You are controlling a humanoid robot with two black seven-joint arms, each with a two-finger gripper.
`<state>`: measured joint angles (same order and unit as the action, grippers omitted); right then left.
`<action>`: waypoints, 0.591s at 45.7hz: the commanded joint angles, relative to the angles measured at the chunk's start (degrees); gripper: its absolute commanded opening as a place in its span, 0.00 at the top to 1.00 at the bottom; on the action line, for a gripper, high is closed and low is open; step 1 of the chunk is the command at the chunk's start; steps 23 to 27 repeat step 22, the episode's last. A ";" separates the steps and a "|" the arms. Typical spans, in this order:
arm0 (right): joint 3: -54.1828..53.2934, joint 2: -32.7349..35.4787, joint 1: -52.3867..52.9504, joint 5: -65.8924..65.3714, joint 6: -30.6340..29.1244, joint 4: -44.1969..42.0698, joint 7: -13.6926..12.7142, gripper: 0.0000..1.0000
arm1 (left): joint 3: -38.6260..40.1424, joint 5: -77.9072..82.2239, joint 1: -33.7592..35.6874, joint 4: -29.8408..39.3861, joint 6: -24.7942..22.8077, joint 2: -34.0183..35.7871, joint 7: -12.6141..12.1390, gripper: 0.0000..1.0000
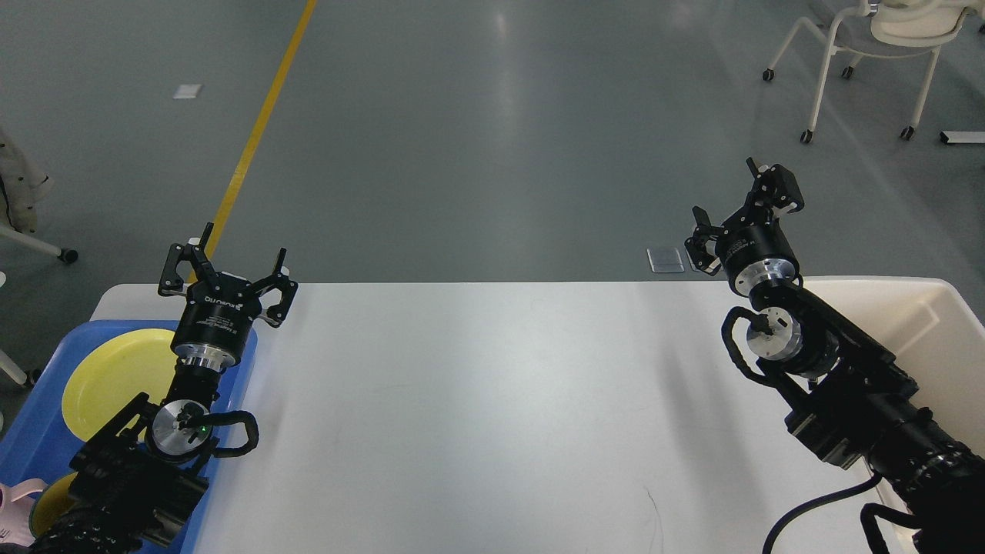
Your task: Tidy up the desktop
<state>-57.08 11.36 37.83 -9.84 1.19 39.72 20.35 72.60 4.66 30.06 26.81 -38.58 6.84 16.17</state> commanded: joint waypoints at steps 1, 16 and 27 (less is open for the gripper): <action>-1.80 -1.17 -2.41 0.17 -0.57 -0.08 0.22 0.00 | 0.00 0.00 0.00 0.00 0.00 0.01 0.00 0.03; -1.63 -0.99 -2.23 7.56 -0.31 -0.26 0.13 0.00 | 0.00 0.00 0.00 0.00 0.00 0.01 0.00 0.03; -1.54 -0.99 -2.50 7.56 -0.31 -0.34 0.13 0.00 | 0.00 0.00 0.00 0.00 0.00 0.01 0.00 0.03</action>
